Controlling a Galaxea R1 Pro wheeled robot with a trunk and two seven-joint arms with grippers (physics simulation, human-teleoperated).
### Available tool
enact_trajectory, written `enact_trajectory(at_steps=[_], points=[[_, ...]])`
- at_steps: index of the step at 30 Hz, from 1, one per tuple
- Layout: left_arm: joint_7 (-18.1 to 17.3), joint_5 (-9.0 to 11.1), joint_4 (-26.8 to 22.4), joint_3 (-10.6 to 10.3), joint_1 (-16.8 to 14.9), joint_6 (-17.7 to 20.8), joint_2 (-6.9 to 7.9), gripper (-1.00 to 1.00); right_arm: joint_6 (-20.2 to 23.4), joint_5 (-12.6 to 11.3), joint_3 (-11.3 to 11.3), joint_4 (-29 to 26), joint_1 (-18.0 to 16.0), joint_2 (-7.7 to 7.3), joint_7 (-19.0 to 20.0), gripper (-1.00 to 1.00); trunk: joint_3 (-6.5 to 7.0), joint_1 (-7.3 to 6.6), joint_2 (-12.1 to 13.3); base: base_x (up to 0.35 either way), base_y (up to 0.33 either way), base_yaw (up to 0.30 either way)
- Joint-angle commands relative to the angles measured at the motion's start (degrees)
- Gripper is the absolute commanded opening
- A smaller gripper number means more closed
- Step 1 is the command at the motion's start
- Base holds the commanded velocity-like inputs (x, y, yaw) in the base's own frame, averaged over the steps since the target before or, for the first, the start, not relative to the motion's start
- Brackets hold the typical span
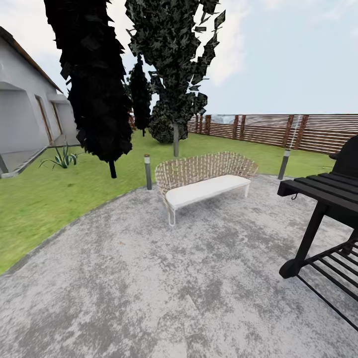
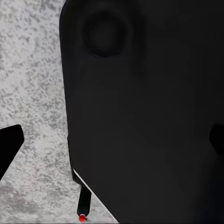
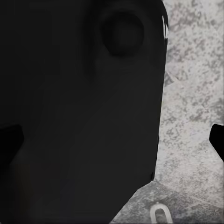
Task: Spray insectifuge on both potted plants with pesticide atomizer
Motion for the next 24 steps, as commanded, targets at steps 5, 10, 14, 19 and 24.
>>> enact_trajectory(at_steps=[5,10,14,19,24], points=[[-1.6,-1.6,-1.6,-0.4,-1.7,1.2,0.95,1.00,1.6,1.6,1.0,-1.6,-1.7,-0.29,1.6,1.00,-0.03,0.00,0.0,0.000,0.000,0.000],[-0.6,0.0,-2.0,0.0,0.0,-0.4,-0.66,1.00,0.0,0.1,0.1,-3.3,-2.1,0.30,0.6,1.00,-0.03,0.00,0.0,0.000,0.000,0.000],[0.7,1.3,-3.3,0.0,1.3,-1.1,-1.12,1.00,-1.3,-0.3,0.1,-4.6,-2.9,-0.24,-0.7,1.00,-0.03,0.00,0.0,0.000,0.000,0.000],[2.3,2.9,-4.9,0.1,2.9,-1.1,0.42,1.00,-1.8,-0.3,0.0,-6.2,-3.0,-1.69,-2.3,1.00,-0.03,0.00,0.0,0.000,0.000,0.000],[3.9,4.5,-6.5,0.1,1.7,-1.1,2.03,1.00,-1.8,-0.3,-0.1,-7.8,-3.0,-2.95,-2.7,1.00,-0.03,0.00,0.0,0.000,0.000,0.000]])
